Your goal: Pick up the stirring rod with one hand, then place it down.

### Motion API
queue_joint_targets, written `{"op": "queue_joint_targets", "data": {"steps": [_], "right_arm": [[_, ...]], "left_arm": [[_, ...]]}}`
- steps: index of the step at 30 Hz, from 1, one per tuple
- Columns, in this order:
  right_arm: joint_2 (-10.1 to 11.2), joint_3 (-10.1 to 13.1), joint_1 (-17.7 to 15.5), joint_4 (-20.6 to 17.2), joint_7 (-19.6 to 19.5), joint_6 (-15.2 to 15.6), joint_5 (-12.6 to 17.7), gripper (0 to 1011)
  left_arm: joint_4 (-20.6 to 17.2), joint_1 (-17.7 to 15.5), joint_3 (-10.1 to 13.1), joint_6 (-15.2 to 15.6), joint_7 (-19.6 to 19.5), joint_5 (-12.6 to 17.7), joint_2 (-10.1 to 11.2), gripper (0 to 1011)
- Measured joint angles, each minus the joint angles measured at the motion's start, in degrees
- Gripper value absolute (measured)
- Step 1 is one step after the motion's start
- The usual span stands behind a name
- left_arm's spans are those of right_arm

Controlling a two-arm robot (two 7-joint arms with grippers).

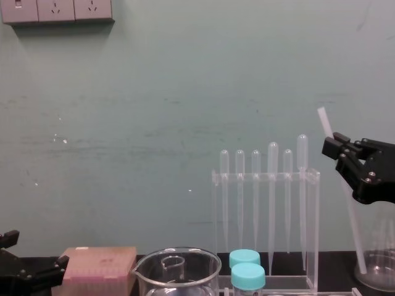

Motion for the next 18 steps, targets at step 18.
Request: {"op": "queue_joint_targets", "data": {"steps": [18], "right_arm": [[-0.2, 0.3, -0.1, 0.1, -0.1, 0.0, 0.1, 62]], "left_arm": [[0.0, 0.0, 0.0, 0.0, 0.0, 0.0, 0.0, 1000]]}}
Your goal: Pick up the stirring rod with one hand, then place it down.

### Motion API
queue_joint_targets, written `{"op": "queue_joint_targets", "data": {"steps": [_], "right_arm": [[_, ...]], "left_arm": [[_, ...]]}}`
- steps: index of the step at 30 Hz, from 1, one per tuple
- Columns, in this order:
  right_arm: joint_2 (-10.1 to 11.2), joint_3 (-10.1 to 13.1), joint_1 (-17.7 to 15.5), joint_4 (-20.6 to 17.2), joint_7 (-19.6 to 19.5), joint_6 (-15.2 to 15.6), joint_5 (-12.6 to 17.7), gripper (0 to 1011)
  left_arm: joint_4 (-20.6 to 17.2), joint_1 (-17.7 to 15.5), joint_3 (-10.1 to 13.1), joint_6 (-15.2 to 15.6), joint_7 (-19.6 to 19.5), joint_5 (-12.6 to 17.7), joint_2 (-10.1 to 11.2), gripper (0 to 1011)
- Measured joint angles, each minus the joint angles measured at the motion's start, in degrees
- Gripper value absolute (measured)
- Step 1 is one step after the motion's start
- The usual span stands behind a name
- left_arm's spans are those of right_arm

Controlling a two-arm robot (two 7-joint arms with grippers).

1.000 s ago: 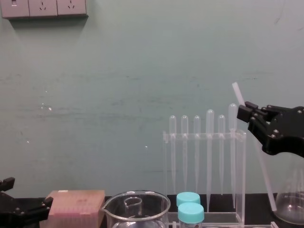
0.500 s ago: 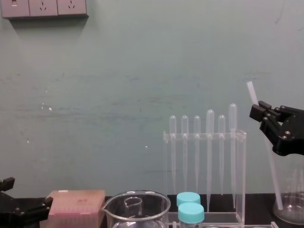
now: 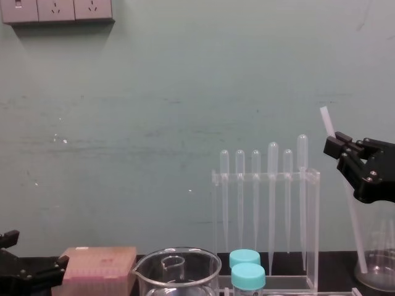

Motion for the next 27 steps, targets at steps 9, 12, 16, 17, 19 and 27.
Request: {"op": "queue_joint_targets", "data": {"steps": [9, 12, 16, 17, 19, 27], "right_arm": [[0.0, -0.1, 0.0, 0.0, 0.0, 0.0, 0.0, 62], [0.1, -0.1, 0.1, 0.0, 0.0, 0.0, 0.0, 62], [0.1, -0.1, 0.1, 0.0, 0.0, 0.0, 0.0, 62], [0.1, -0.1, 0.1, 0.0, 0.0, 0.0, 0.0, 62], [0.1, -0.1, 0.1, 0.0, 0.0, 0.0, 0.0, 62], [0.1, -0.1, 0.1, 0.0, 0.0, 0.0, 0.0, 62]], "left_arm": [[0.0, 0.0, 0.0, 0.0, 0.0, 0.0, 0.0, 1000], [0.0, 0.0, 0.0, 0.0, 0.0, 0.0, 0.0, 1000], [0.0, 0.0, 0.0, 0.0, 0.0, 0.0, 0.0, 1000], [0.0, 0.0, 0.0, 0.0, 0.0, 0.0, 0.0, 1000], [0.0, 0.0, 0.0, 0.0, 0.0, 0.0, 0.0, 1000], [0.0, 0.0, 0.0, 0.0, 0.0, 0.0, 0.0, 1000]]}}
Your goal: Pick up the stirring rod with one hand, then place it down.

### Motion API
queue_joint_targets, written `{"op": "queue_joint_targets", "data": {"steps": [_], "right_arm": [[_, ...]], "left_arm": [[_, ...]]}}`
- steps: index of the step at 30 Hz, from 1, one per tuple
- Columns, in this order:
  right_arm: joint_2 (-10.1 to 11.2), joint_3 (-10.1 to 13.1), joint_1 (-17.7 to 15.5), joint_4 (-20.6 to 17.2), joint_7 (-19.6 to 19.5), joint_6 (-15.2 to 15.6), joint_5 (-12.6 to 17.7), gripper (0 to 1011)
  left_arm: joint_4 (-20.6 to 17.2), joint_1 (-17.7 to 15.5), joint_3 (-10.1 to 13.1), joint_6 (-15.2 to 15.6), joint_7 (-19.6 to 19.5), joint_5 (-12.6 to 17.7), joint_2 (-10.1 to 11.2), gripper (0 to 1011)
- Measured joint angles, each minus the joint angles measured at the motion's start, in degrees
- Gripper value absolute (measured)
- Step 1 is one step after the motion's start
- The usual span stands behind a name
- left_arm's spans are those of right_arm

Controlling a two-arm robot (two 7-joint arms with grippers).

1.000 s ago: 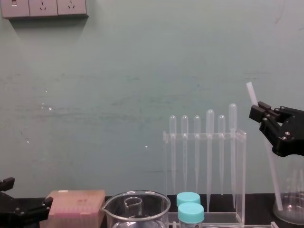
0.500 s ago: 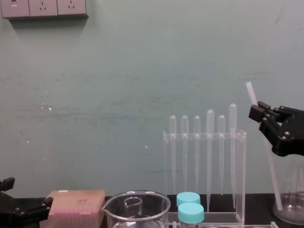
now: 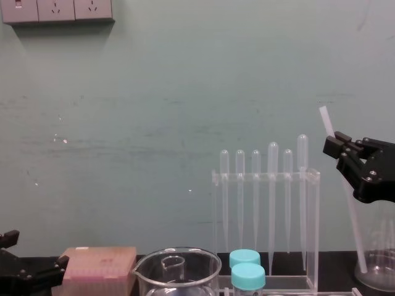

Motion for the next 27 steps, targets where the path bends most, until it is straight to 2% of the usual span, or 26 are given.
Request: {"op": "queue_joint_targets", "data": {"steps": [27], "right_arm": [[0.0, 0.0, 0.0, 0.0, 0.0, 0.0, 0.0, 62]], "left_arm": [[0.0, 0.0, 0.0, 0.0, 0.0, 0.0, 0.0, 1000]]}}
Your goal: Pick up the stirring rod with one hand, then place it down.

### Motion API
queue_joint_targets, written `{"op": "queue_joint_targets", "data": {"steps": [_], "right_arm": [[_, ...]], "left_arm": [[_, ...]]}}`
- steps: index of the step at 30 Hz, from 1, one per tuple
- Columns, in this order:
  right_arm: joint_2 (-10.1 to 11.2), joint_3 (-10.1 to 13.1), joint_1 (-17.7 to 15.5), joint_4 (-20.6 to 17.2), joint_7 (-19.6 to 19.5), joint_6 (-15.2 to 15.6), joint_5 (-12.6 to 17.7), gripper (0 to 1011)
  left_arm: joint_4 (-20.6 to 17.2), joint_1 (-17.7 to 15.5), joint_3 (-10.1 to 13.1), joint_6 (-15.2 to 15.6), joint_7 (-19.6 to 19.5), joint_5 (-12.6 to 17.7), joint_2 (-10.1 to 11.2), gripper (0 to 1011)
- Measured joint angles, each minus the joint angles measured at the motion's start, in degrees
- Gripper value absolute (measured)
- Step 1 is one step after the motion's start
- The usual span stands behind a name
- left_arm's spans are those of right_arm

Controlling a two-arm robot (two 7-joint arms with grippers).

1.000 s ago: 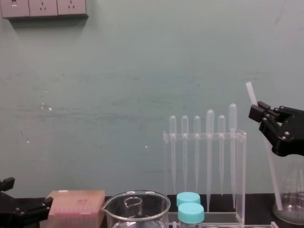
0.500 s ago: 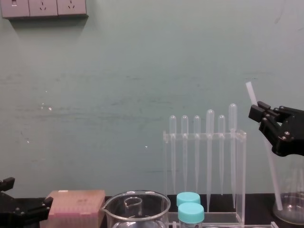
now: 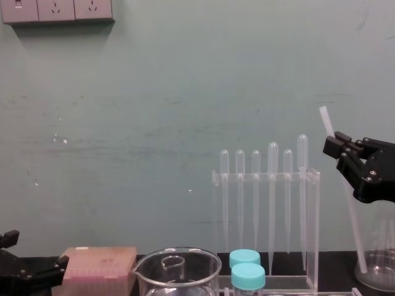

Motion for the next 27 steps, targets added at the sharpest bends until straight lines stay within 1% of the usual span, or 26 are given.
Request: {"op": "queue_joint_targets", "data": {"steps": [27], "right_arm": [[0.0, 0.0, 0.0, 0.0, 0.0, 0.0, 0.0, 62]], "left_arm": [[0.0, 0.0, 0.0, 0.0, 0.0, 0.0, 0.0, 1000]]}}
